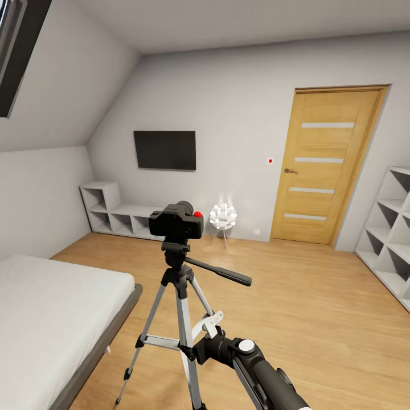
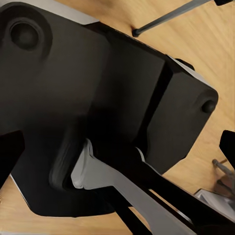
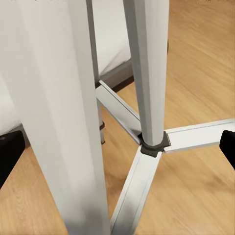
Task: Attach the digital camera to the camera tripod in the bedroom.
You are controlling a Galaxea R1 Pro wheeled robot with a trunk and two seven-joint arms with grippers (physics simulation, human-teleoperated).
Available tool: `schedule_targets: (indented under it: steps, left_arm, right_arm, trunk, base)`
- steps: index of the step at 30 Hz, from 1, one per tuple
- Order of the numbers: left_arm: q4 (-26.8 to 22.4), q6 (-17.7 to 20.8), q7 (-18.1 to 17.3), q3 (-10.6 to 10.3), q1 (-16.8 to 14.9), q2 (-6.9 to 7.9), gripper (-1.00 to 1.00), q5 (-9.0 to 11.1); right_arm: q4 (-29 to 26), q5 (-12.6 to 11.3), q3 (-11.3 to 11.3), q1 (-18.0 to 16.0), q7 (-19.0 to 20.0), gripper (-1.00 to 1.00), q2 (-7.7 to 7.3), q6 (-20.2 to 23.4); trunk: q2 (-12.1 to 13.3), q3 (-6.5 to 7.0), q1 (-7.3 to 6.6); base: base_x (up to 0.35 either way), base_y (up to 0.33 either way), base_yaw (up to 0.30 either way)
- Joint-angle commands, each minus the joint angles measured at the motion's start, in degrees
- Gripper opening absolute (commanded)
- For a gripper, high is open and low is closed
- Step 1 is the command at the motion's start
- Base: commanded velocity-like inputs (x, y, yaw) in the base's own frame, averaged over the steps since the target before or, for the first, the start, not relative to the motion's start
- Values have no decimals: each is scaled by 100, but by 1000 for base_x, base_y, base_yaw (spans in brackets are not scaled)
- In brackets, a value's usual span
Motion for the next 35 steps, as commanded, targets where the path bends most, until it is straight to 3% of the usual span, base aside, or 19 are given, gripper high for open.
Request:
schedule_targets:
  steps: [1, 35]
  left_arm:
    - [4, 27, -16, -49, -1, 12, 100, 61]
    - [8, 26, -3, -68, 12, 81, 100, 61]
  right_arm:
    - [-8, 28, -5, 0, 21, 100, 1, 24]
    - [-6, 28, -4, 5, 28, 100, -1, 81]
  trunk:
    - [-4, -2, 2]
    - [-4, -2, 2]
  base:
    - [0, 0, 0]
    - [0, 0, 0]
